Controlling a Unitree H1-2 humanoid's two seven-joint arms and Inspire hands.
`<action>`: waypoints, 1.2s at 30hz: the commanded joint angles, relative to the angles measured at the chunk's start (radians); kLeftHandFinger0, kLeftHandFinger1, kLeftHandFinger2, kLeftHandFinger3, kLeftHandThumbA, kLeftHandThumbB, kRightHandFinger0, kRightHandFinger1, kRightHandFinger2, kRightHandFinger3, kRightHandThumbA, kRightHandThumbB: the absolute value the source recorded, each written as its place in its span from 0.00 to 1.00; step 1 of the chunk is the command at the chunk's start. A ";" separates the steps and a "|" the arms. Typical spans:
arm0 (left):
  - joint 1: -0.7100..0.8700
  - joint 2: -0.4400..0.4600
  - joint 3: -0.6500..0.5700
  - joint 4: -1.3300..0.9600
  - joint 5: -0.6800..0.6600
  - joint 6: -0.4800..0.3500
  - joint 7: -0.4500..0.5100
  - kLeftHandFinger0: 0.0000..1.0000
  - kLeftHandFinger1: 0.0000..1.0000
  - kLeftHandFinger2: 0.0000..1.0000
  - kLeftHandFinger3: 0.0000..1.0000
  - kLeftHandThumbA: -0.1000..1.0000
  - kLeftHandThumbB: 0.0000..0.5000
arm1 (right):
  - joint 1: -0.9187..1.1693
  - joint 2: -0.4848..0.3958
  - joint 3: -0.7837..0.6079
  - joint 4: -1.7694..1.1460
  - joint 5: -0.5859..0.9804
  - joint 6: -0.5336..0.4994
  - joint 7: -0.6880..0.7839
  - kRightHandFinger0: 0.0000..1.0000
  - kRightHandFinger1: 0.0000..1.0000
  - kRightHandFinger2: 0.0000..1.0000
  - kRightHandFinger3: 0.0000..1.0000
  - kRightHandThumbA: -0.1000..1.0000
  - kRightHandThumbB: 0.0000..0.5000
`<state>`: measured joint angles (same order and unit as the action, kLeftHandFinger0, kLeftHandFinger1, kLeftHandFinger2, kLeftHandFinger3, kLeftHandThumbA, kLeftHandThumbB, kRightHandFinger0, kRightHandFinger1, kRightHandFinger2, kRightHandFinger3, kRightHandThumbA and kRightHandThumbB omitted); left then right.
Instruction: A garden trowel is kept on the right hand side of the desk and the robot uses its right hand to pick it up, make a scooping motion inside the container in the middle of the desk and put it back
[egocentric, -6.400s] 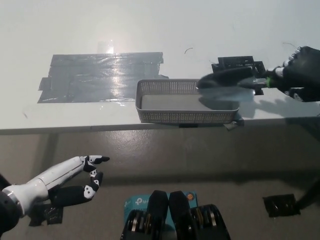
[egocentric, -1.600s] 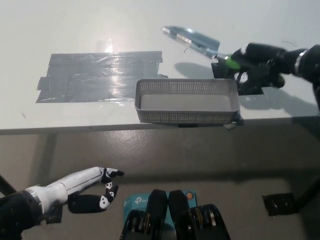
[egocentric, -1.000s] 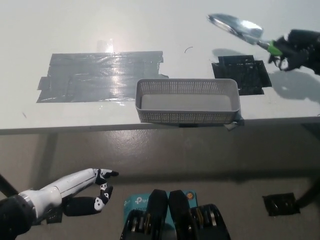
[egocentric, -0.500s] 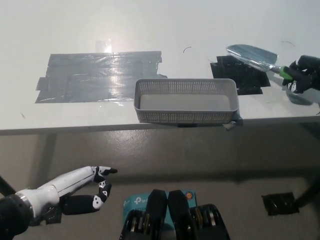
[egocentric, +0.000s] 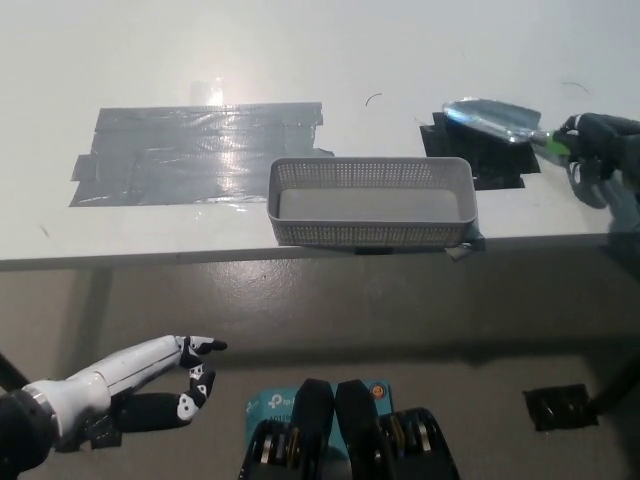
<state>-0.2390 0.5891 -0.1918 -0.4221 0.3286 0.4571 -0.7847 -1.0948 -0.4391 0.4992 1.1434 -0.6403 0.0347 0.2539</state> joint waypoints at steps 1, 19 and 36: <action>-0.005 0.002 0.024 -0.037 0.035 0.013 -0.032 1.00 1.00 1.00 1.00 1.00 0.80 | -0.050 -0.017 0.063 -0.076 -0.090 0.082 0.006 1.00 1.00 1.00 1.00 0.64 0.61; 0.008 -0.008 0.041 -0.031 0.033 0.013 -0.040 1.00 1.00 1.00 1.00 1.00 0.89 | -0.066 -0.130 0.103 -0.292 -0.142 0.207 0.138 1.00 1.00 1.00 1.00 0.93 1.00; 0.019 -0.013 0.047 -0.032 0.023 0.013 -0.025 1.00 1.00 1.00 1.00 1.00 0.83 | 0.421 -0.138 -0.400 -1.318 0.201 0.254 0.101 1.00 1.00 1.00 1.00 0.56 0.66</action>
<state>-0.2181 0.5691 -0.1609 -0.4217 0.3537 0.4567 -0.8121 -0.8365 -0.6108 0.3424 0.2975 -0.6653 0.2270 0.4045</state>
